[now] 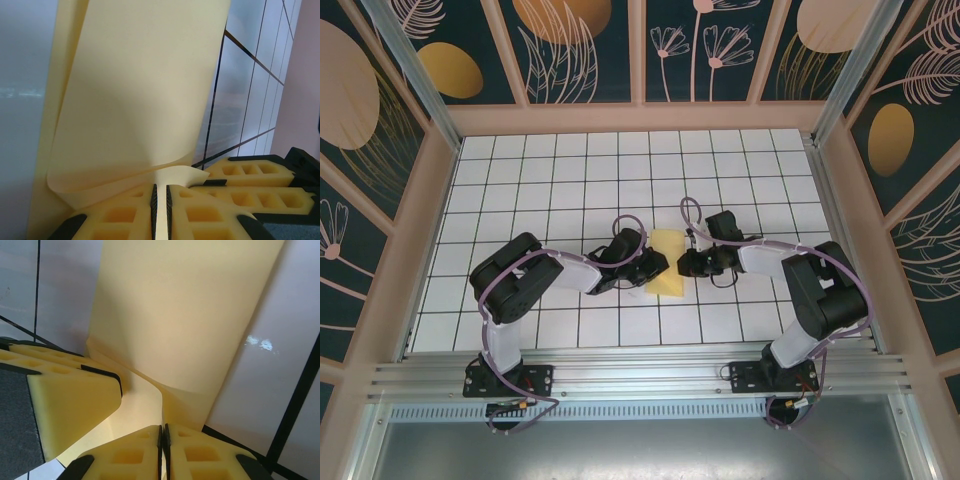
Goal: Fold a paper plane with a square sheet of paper (pick it up from the middle)
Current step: Fold the triangle a second time at the center of the table.
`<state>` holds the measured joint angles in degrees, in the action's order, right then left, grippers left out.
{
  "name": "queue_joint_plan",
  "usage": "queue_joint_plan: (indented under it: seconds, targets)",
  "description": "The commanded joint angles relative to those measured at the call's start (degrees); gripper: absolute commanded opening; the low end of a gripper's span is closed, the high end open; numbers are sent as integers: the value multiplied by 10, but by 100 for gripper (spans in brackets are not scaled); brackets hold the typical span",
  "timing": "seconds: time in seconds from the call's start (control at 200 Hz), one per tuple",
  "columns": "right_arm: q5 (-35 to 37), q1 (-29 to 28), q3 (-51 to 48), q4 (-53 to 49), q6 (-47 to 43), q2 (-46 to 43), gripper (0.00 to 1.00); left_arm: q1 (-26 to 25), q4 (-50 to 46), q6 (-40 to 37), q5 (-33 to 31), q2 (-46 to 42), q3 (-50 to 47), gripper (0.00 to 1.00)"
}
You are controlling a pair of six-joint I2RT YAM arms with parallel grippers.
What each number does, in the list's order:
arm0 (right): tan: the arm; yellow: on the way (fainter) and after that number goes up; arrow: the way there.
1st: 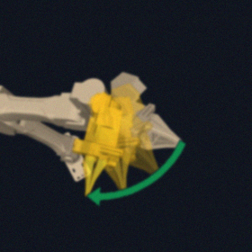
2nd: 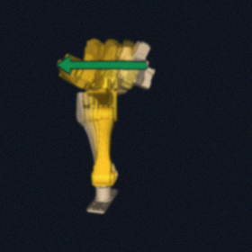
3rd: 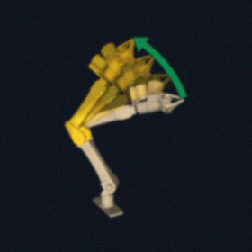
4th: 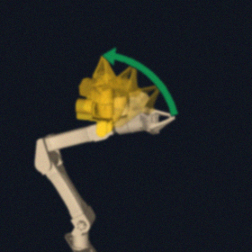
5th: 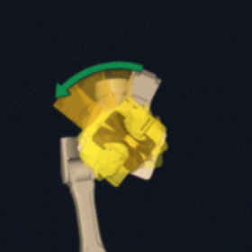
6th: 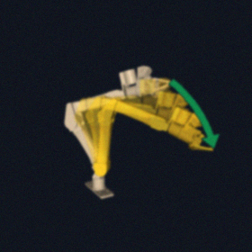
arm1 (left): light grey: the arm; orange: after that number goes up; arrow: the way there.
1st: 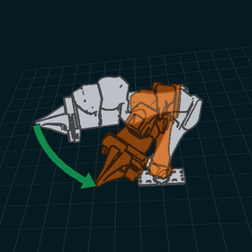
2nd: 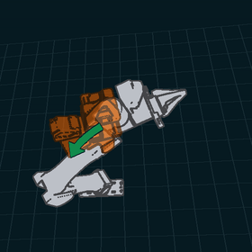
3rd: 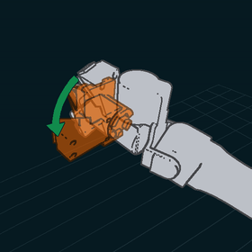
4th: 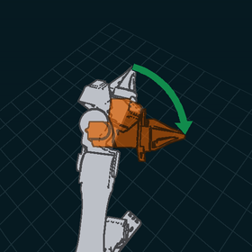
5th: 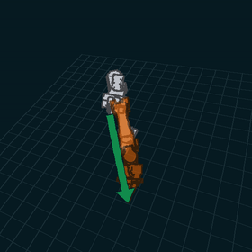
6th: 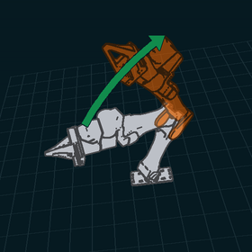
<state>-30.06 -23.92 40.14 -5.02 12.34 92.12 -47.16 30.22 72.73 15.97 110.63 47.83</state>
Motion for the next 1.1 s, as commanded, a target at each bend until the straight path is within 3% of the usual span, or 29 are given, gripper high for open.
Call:
queue_joint_plan:
  seconds: [0.0, 0.651, 1.091]
  targets:
    - [-8, 5, 10, -17, 1, -8, 13, 0, 2, 4, -5, 14, -10, 15]
    - [-6, 4, -7, -5, 6, 3, 8, -2, 55, -3, 23, -14, -4, 22]
    - [3, 4, -19, 7, 17, -3, 7, -5, 61, -3, 34, 5, 0, 21]
